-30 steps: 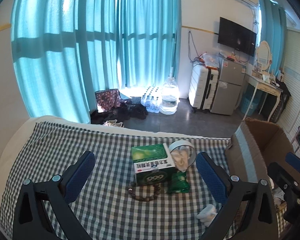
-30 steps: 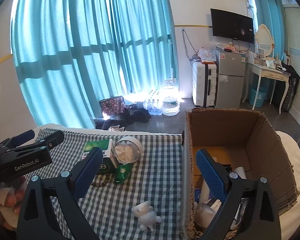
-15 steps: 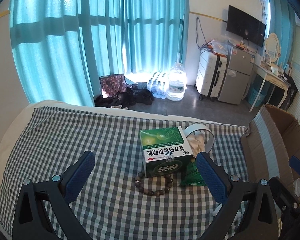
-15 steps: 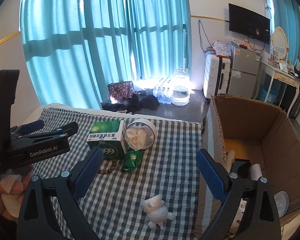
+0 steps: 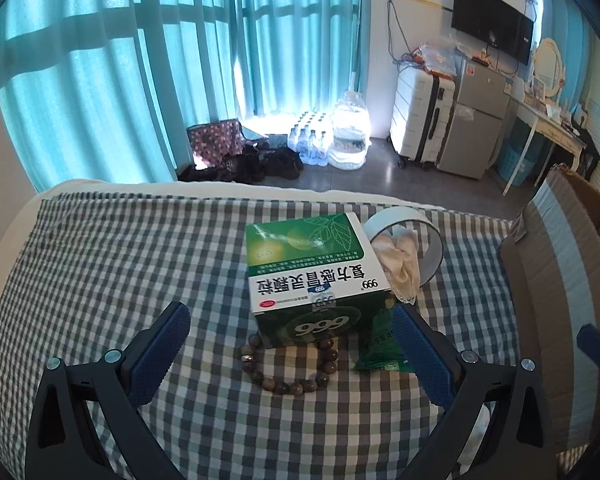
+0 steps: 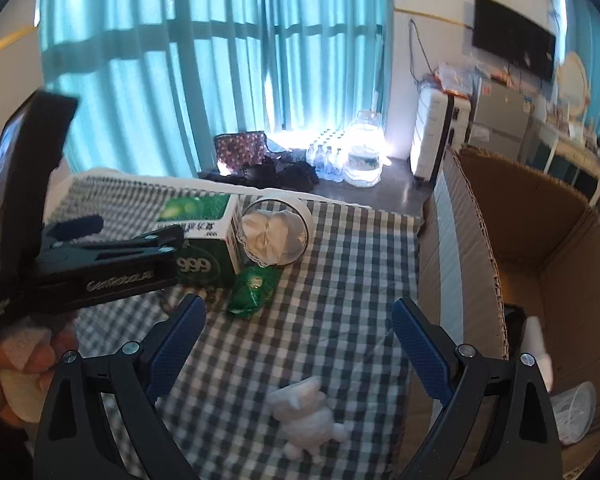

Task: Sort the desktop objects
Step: 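Move both open tools back toward the green box and white figurine, then grasp the green medicine box with the left tool while the right tool grasps the white figurine, then lift the green box with the left tool while the right tool lifts the figurine toward the box, then carry the green box and figurine over the cardboard box and open both tools, then move both open tools back toward the bracelet and white tape roll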

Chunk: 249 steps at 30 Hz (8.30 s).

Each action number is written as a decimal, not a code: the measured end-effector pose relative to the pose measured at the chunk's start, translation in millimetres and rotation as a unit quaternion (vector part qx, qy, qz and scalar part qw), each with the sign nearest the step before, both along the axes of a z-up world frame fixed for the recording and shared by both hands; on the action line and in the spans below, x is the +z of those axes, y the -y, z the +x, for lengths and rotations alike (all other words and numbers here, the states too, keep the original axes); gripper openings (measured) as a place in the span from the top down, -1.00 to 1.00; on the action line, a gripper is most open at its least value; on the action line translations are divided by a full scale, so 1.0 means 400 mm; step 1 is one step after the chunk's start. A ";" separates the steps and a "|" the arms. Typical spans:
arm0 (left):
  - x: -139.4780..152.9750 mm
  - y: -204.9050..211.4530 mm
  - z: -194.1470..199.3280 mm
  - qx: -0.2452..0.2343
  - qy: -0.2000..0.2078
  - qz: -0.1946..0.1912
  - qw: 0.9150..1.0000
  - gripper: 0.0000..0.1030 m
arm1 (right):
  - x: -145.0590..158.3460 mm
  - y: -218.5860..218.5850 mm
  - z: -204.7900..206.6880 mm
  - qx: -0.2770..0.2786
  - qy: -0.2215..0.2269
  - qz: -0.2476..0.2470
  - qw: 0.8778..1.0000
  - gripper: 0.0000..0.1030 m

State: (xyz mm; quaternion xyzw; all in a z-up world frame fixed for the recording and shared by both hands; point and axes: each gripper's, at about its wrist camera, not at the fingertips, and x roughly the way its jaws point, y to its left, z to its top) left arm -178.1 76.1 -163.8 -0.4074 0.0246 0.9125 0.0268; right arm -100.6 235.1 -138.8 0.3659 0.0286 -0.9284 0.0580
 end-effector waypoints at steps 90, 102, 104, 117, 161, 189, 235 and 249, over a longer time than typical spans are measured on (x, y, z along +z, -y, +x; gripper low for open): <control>0.195 0.153 0.167 0.063 -0.088 0.005 0.994 -0.79 | -0.037 0.062 0.046 0.036 0.020 -0.032 0.999 -0.05; 0.275 0.091 0.230 0.039 -0.125 0.022 0.991 -0.79 | 0.104 0.021 0.116 0.030 -0.061 -0.020 0.998 -0.05; 0.289 0.076 0.236 0.032 -0.127 0.025 0.991 -0.79 | 0.121 0.018 0.127 0.027 -0.069 -0.017 0.997 -0.05; 0.352 -0.008 0.276 -0.005 -0.154 0.039 0.987 -0.79 | 0.256 -0.054 0.187 -0.003 -0.133 -0.013 0.991 -0.05; 0.297 -0.422 0.221 -0.167 -0.126 0.058 0.976 -0.80 | 0.251 -0.399 0.182 -0.132 -0.130 0.008 0.983 0.00; 0.112 -0.695 0.127 -0.261 0.003 0.044 0.964 -0.81 | 0.042 -0.505 0.118 -0.161 0.020 -0.005 0.987 0.00; 0.464 -0.213 0.233 -0.115 -0.181 0.041 0.976 -0.96 | 0.300 -0.293 0.200 -0.117 -0.132 0.002 0.984 -0.31; 0.443 -0.039 0.213 -0.058 -0.190 0.027 0.980 -1.00 | 0.281 -0.186 0.147 -0.081 -0.131 -0.019 0.988 -0.42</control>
